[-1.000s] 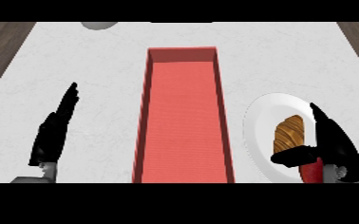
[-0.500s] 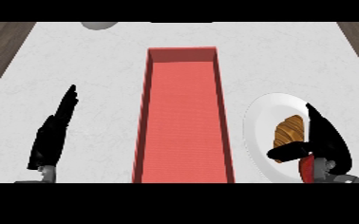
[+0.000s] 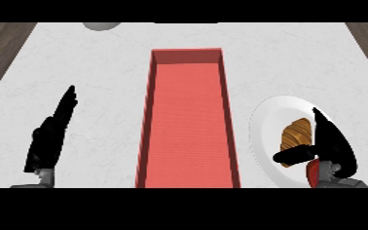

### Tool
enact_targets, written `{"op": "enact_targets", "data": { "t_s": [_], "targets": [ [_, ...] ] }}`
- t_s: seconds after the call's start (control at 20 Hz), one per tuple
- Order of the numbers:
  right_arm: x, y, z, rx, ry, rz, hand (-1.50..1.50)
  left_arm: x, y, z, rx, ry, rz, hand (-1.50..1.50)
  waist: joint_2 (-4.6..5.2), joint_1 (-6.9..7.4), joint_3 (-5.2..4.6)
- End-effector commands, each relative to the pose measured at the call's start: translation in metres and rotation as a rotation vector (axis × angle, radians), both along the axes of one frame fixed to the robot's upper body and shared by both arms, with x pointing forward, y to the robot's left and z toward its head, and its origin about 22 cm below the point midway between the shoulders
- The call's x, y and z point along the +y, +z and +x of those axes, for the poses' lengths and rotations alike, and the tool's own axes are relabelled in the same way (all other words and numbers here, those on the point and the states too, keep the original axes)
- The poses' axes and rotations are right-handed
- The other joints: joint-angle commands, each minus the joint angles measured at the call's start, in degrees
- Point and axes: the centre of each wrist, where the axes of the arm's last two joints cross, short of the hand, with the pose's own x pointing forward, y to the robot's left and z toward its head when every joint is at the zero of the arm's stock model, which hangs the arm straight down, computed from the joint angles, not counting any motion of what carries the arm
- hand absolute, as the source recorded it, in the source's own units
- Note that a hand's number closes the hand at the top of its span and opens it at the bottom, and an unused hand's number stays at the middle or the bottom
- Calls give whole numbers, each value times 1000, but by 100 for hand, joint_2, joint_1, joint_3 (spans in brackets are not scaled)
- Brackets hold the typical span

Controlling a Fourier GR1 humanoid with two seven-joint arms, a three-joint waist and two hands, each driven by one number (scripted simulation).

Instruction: Pick the croissant from the plate and place it in the cardboard box

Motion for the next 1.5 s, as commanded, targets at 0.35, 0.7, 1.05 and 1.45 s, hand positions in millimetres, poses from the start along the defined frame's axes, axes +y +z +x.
{"op": "enact_targets", "data": {
  "t_s": [0.35,0.7,1.05,1.45],
  "targets": [
    [12,-26,12,43,5,46,150,-4,4,-12,-7,12,3,0,0,10,2],
    [-2,-13,11,-18,-5,-247,150,-6,5,3,-10,0,-3,0,1,4,1],
    [87,-2,-123,-16,128,-330,150,7,-3,-3,20,22,2,0,-55,-169,-14],
    [118,20,-181,-108,109,-489,150,-7,-2,0,24,13,-8,0,-32,-124,-5]
  ]
}}
